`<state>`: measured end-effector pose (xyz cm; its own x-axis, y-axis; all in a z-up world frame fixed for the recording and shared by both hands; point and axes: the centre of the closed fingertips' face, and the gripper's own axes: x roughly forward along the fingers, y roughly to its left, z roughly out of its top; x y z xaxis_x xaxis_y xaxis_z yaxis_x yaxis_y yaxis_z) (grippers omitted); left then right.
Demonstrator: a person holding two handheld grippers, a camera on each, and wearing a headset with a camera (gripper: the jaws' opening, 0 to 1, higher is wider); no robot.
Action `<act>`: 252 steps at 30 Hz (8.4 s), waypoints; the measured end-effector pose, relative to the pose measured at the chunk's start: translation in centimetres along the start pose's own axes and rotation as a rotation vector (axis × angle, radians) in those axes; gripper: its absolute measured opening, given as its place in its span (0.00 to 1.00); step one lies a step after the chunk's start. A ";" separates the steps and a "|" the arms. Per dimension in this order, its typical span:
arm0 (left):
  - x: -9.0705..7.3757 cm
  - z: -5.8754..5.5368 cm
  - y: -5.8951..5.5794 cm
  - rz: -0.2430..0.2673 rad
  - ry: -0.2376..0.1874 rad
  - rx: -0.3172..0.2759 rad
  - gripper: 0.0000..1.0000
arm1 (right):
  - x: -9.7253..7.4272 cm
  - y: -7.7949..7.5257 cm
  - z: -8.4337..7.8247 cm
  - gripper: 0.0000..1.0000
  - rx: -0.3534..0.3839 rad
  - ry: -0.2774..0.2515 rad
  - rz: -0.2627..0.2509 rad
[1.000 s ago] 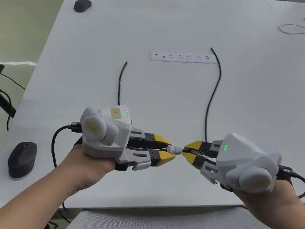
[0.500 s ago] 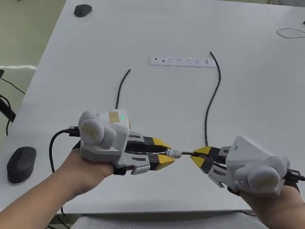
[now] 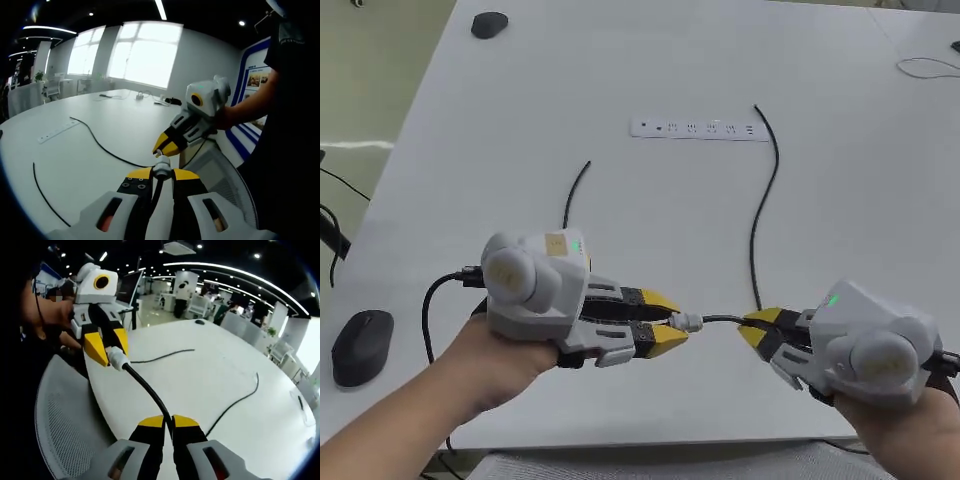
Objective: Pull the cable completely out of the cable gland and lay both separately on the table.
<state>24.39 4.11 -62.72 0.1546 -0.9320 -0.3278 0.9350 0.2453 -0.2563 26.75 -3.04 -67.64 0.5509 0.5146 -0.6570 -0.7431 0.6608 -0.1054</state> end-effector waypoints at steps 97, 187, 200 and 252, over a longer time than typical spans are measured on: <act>0.7 -0.2 -0.6 0.045 0.032 -0.042 0.14 | -0.7 -1.5 -2.0 0.01 0.188 0.052 -0.057; 0.7 -0.3 0.1 0.031 0.026 -0.031 0.14 | -0.5 3.0 2.2 0.00 -0.094 0.064 0.017; 0.8 0.2 0.0 0.029 0.028 -0.026 0.14 | -0.7 -0.2 -1.5 0.00 0.160 0.101 -0.067; 0.6 -0.5 0.3 0.027 0.032 -0.077 0.14 | -0.6 3.2 2.1 0.17 -0.234 0.060 -0.009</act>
<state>24.56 3.79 -63.43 0.1680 -0.9162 -0.3638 0.9032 0.2910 -0.3156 24.87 -0.09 -65.98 0.5396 0.4709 -0.6979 -0.8099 0.5168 -0.2775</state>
